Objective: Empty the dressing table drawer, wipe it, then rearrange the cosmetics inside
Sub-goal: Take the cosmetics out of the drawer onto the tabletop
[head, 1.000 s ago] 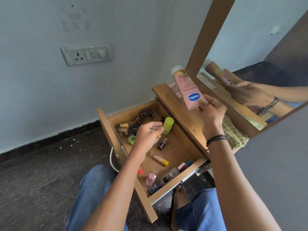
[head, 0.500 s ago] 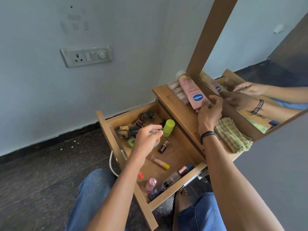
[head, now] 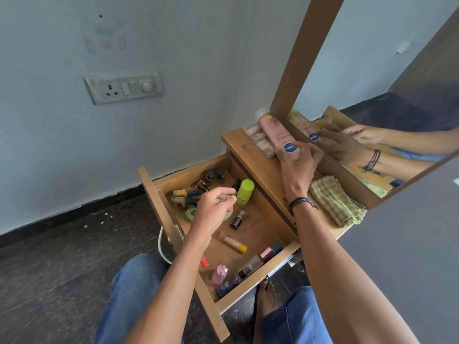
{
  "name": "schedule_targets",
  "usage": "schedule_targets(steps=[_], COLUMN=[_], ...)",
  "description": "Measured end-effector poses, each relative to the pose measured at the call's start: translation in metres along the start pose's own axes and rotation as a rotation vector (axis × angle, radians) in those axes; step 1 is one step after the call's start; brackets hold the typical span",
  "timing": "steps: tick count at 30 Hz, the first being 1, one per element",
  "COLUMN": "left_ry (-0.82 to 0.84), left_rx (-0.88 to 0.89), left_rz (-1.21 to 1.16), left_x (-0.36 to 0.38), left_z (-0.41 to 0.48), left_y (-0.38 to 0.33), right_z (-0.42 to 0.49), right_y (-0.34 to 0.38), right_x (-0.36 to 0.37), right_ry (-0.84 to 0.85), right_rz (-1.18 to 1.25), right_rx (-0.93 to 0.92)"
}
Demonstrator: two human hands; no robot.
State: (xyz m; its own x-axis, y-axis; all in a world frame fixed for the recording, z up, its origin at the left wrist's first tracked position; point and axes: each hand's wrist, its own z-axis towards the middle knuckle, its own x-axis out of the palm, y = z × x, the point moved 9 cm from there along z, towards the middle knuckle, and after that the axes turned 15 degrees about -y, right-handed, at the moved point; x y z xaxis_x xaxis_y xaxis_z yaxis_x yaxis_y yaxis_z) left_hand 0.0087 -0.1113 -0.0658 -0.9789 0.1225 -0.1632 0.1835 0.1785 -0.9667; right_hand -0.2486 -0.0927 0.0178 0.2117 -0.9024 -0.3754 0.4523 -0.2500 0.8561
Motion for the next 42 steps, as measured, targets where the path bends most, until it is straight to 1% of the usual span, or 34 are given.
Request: schedule_targets(steps=[3, 6, 18, 27, 32, 36, 39, 42], left_ry=[-0.004, -0.008, -0.007, -0.015, -0.045, -0.149, -0.219, -0.233], left_rx=[0.001, -0.001, -0.001, -0.013, -0.033, -0.049, -0.075, -0.097], left_rz=[0.004, 0.0, -0.001, 0.006, -0.005, -0.017, -0.013, 0.014], left_x=[0.0, -0.001, -0.001, -0.002, -0.005, -0.016, -0.024, -0.024], left_z=[0.001, 0.0, -0.001, -0.001, 0.0, 0.003, 0.005, 0.006], left_y=[0.0, 0.0, 0.0, -0.001, 0.001, 0.002, 0.003, 0.009], right_z=[0.001, 0.005, 0.011, 0.008, 0.005, -0.002, -0.012, -0.021], right_y=[0.001, 0.001, -0.003, -0.002, 0.004, 0.018, 0.03, 0.038], right_x=[0.005, 0.006, 0.009, 0.009, 0.003, -0.005, 0.0, 0.006], right_ry=[0.039, 0.033, -0.001, 0.018, -0.018, -0.068, -0.006, 0.055], right_rz=[-0.055, -0.096, -0.125, -0.123, -0.102, -0.105, -0.105, -0.116], right_rx=[-0.05, -0.062, 0.01, 0.037, -0.034, -0.129, -0.223, -0.313])
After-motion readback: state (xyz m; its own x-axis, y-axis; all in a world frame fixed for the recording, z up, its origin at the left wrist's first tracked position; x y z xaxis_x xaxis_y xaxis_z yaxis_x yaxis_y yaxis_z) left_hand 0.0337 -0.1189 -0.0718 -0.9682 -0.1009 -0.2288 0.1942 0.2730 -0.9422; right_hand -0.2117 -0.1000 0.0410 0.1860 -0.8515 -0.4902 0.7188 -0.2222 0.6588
